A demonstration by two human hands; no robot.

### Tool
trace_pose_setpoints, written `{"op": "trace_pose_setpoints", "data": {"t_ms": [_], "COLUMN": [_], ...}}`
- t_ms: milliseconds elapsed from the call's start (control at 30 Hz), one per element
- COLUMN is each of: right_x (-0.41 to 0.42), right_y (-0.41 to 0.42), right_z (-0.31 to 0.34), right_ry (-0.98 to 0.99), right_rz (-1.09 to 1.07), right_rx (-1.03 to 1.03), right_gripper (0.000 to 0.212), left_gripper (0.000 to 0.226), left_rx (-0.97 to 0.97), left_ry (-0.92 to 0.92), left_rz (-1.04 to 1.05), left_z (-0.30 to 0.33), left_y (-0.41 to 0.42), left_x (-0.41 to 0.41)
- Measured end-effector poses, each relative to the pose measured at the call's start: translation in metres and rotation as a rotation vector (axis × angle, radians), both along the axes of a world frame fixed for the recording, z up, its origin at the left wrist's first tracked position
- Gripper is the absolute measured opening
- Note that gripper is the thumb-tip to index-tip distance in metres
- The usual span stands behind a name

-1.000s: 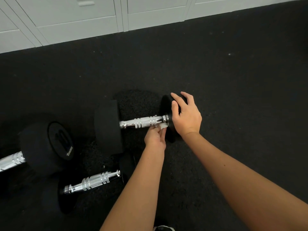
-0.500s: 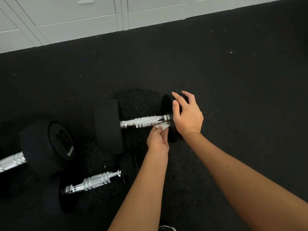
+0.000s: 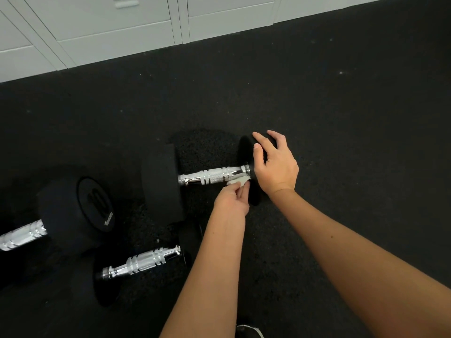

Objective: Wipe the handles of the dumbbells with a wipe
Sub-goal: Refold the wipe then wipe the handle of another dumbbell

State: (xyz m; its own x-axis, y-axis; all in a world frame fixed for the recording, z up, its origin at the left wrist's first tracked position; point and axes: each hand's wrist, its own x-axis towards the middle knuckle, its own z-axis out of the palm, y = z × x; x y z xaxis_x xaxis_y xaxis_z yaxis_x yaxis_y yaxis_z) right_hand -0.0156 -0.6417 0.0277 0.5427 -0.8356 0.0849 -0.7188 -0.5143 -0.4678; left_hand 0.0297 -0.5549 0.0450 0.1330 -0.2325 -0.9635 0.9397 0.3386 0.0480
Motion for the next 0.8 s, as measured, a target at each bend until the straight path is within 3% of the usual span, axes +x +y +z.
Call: {"op": "trace_pose_setpoints", "data": {"t_ms": [167, 267, 333, 433, 500, 633, 733, 800], "right_x": [0.000, -0.001, -0.002, -0.003, -0.002, -0.002, -0.002, -0.003], "right_y": [-0.001, 0.000, 0.000, 0.001, 0.001, 0.001, 0.002, 0.003], "right_z": [0.001, 0.001, 0.001, 0.001, 0.001, 0.001, 0.001, 0.000], "right_ry": [0.003, 0.003, 0.004, -0.006, -0.003, 0.005, 0.002, -0.003], "right_rz": [0.000, 0.002, 0.004, 0.013, 0.012, 0.011, 0.002, -0.001], "right_rx": [0.005, 0.010, 0.014, 0.018, 0.016, 0.011, 0.008, 0.008], "right_gripper": [0.038, 0.037, 0.037, 0.037, 0.037, 0.037, 0.036, 0.036], "left_gripper": [0.028, 0.028, 0.031, 0.027, 0.025, 0.026, 0.046, 0.050], "left_rx": [-0.017, 0.078, 0.200, 0.533, 0.641, 0.698, 0.596, 0.495], "left_ry": [-0.031, -0.204, -0.493, -1.290, -1.686, -1.948, -2.166, -2.190], "left_rz": [0.009, -0.080, -0.207, -0.574, -0.891, -1.470, -1.724, -1.851], "left_z": [0.007, 0.010, 0.009, 0.002, -0.008, -0.030, -0.031, -0.024], "left_y": [0.009, 0.012, 0.016, 0.026, 0.030, 0.028, 0.035, 0.040], "left_x": [0.007, -0.001, -0.007, 0.003, 0.016, 0.026, 0.034, 0.043]}}
